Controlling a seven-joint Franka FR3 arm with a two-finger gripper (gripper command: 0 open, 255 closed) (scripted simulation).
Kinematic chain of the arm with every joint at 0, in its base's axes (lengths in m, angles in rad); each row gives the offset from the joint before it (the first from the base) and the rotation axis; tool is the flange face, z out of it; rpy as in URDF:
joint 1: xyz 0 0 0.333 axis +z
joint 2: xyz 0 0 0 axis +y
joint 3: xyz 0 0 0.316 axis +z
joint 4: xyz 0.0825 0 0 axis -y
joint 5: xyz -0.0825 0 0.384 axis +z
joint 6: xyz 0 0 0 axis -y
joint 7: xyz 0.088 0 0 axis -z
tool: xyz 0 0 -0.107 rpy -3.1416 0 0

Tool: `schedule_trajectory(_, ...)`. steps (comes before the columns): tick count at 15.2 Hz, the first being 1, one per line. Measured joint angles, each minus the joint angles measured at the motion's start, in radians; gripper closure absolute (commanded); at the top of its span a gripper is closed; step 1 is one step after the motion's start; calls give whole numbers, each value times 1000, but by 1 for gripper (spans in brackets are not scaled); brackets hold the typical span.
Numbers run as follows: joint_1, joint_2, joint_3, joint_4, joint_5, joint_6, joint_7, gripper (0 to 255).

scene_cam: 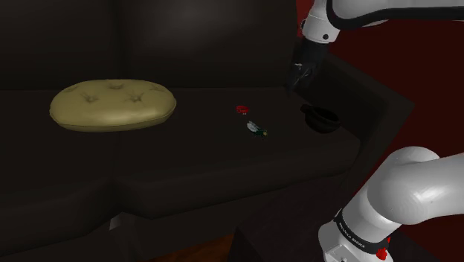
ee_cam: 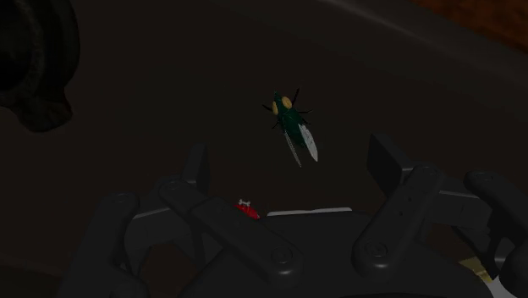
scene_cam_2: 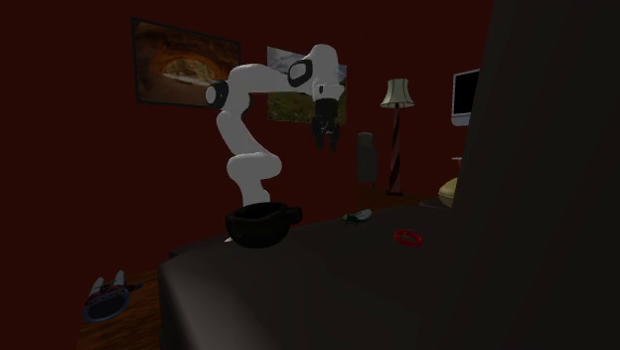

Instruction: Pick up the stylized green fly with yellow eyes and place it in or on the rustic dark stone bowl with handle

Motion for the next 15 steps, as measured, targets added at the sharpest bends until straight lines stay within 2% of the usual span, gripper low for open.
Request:
schedule_trajectory(3,0,46,-4,-63,-2,102,3,0)
schedule_trajectory(15,8,409,23,-116,-3,494,56,0)
